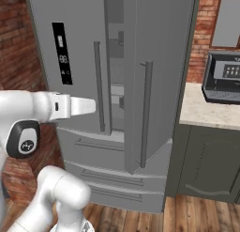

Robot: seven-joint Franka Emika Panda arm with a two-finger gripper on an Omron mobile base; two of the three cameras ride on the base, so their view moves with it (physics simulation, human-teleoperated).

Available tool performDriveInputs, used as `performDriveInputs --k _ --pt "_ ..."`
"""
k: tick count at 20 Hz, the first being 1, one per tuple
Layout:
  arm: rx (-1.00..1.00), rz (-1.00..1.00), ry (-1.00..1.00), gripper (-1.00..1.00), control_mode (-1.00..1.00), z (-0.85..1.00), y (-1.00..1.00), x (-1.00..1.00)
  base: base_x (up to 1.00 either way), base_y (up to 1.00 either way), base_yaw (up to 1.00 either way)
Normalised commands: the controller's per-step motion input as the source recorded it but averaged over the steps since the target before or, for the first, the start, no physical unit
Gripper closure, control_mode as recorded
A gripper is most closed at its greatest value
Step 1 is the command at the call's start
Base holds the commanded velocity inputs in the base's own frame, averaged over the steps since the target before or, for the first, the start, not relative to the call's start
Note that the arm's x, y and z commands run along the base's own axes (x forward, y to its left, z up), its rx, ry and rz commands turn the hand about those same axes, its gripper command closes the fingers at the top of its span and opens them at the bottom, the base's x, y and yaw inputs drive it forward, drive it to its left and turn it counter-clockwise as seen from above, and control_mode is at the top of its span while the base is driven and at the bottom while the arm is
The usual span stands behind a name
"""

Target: Place one of the steaks on the plate and the other in the bowl. Then place the bowl in the fridge.

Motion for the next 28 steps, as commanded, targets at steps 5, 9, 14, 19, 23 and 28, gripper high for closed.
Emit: performDriveInputs --k 5,9,14,19,23,28 --pt "-0.40 0.01 0.28 -1.00 -1.00 0.15 0.66 -0.06 0.00 0.00 0.00" --pt "-0.40 0.05 0.40 -1.00 -1.00 0.00 0.42 0.20 0.00 0.00 0.00" --pt "-0.26 0.01 0.56 -1.00 -1.00 0.00 0.02 0.69 0.00 0.00 0.00" --pt "-0.13 0.00 0.49 -1.00 -1.00 -0.01 -0.15 1.00 0.00 0.00 0.00" --pt "-0.09 0.00 0.36 -1.00 -1.00 -0.01 -0.22 1.00 0.00 0.00 0.00" --pt "-0.09 0.00 0.29 -1.00 -1.00 -0.07 -0.45 0.98 0.00 0.00 0.00"
